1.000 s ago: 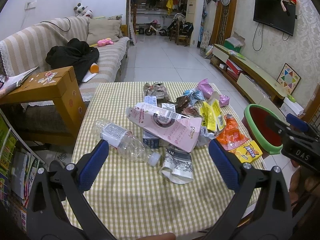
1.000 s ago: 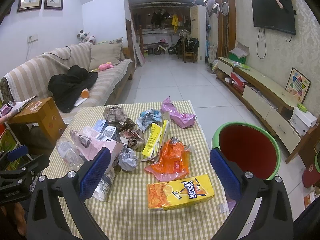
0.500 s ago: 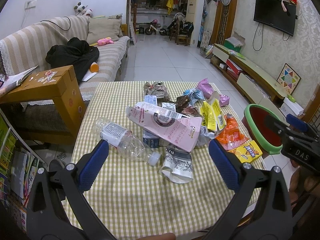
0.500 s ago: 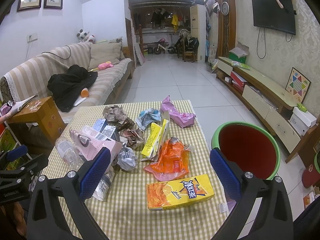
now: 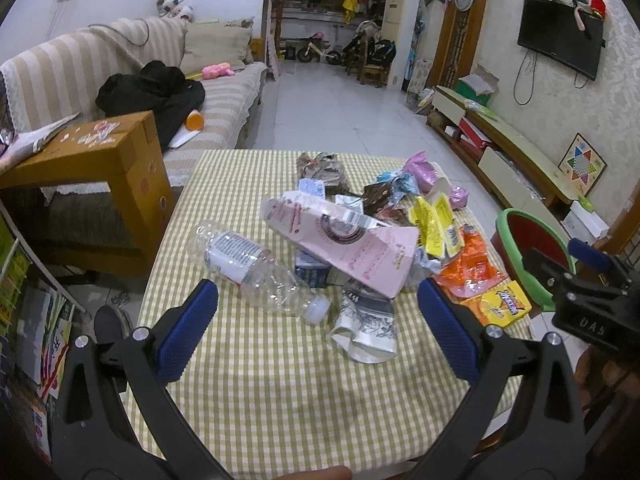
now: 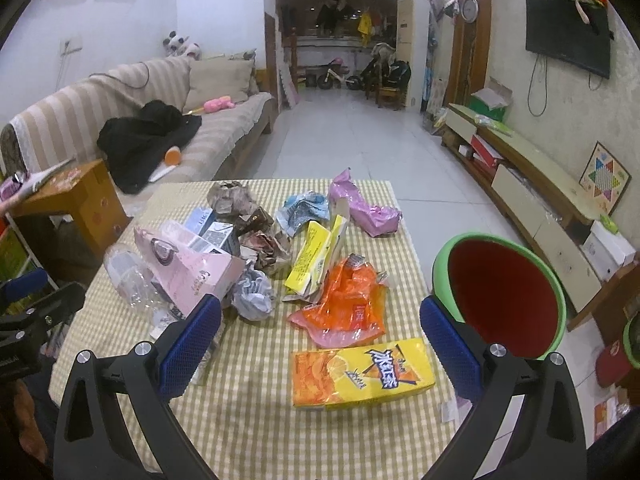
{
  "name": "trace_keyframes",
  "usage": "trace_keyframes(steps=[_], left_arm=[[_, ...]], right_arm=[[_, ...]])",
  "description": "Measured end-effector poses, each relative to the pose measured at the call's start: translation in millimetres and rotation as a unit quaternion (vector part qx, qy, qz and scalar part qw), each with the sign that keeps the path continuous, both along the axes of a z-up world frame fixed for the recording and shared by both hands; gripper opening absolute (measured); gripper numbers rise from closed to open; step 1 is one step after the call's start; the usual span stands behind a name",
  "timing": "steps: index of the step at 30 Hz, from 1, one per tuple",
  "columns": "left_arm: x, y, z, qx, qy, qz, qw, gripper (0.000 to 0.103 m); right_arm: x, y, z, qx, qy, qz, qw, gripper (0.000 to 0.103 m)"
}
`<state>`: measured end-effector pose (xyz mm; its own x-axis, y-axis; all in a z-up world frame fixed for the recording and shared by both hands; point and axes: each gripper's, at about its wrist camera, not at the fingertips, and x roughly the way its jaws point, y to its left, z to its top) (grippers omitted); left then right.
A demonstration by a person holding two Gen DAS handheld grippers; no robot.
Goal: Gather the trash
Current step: 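Grasp the clear plastic bottle with the left gripper while the right gripper grasps the yellow paper bag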
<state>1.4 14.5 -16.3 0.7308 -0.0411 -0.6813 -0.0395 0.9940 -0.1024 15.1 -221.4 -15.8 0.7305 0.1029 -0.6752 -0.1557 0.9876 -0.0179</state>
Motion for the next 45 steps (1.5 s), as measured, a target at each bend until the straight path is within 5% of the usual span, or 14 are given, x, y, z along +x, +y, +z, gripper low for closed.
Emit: trace_keyframes(steps=[15, 34, 45], left_arm=[[45, 54, -41, -0.053, 0.075, 0.051, 0.9945, 0.098], [119, 95, -100, -0.133, 0.148, 0.128, 0.9716, 0.098], [134, 94, -119, -0.138, 0.166, 0.13, 0.9676, 0.089]], right_arm=[[75, -3, -24, -0.004, 0.092, 0.029, 0.995, 0.096], [183, 4, -69, -0.014, 0.171, 0.006, 0.985, 0.095], [216, 2, -106, 0.013, 0.242, 0.007, 0.97, 0.06]])
